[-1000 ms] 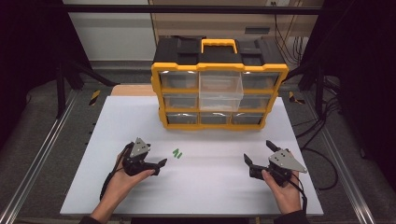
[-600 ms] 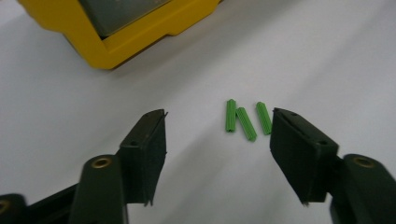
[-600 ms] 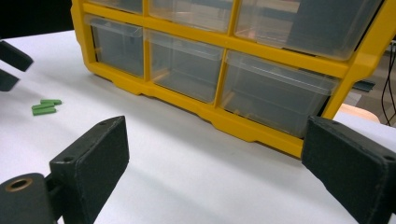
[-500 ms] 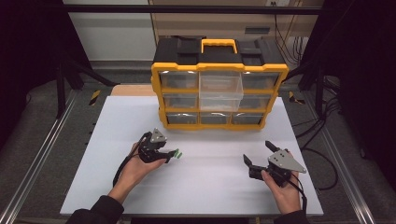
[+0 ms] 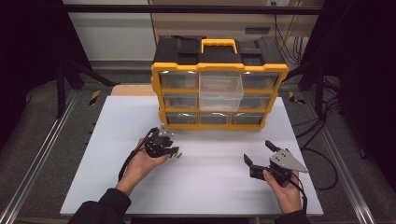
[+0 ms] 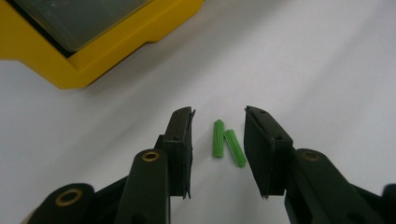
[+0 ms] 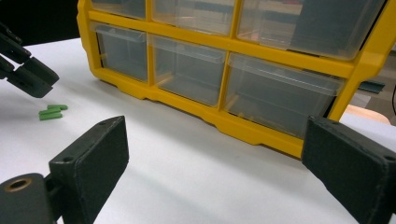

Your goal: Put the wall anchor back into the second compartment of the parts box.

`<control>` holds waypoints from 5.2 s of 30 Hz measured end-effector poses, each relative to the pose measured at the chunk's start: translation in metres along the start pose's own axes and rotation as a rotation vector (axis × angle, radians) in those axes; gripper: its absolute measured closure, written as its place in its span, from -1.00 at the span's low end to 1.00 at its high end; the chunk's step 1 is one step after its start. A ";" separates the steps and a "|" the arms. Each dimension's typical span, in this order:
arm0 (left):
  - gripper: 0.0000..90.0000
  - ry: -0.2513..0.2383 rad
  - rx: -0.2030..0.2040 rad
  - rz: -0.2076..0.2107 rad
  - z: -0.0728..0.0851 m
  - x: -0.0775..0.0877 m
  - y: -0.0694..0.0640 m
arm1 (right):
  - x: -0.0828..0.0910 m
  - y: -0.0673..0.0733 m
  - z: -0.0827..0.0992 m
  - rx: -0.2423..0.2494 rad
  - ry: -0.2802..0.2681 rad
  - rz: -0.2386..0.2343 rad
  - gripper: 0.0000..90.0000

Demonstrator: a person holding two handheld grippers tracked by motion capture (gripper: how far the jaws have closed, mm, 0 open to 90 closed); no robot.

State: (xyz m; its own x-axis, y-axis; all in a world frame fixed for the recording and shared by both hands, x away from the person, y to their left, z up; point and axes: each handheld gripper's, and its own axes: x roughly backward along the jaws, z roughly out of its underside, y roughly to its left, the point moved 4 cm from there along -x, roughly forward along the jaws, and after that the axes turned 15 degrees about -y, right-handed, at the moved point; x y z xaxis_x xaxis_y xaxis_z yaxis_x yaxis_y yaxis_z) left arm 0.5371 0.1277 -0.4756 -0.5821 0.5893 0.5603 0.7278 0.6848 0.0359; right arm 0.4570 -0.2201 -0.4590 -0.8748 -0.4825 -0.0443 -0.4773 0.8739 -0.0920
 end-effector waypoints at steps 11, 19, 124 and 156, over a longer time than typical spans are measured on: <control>0.59 0.067 -0.002 0.004 0.003 -0.010 0.000 | 0.000 0.000 0.000 0.004 0.001 -0.002 -0.83; 0.70 0.096 -0.003 -0.012 0.008 -0.017 0.002 | 0.000 0.001 0.000 -0.001 0.005 -0.004 -0.83; 0.86 -0.419 -0.110 0.061 -0.175 0.138 -0.057 | 0.008 -0.004 -0.002 -0.066 -0.039 0.014 -0.80; 0.86 -0.660 -0.044 0.029 -0.212 0.134 -0.058 | 0.008 -0.004 -0.002 -0.065 -0.038 0.006 -0.80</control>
State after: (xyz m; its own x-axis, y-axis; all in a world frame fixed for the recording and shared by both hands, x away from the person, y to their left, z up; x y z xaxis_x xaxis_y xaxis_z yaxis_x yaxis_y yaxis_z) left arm 0.4938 0.0762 -0.2269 -0.6519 0.7557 -0.0632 0.7524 0.6549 0.0702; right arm 0.4520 -0.2270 -0.4572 -0.8746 -0.4778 -0.0828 -0.4773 0.8783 -0.0265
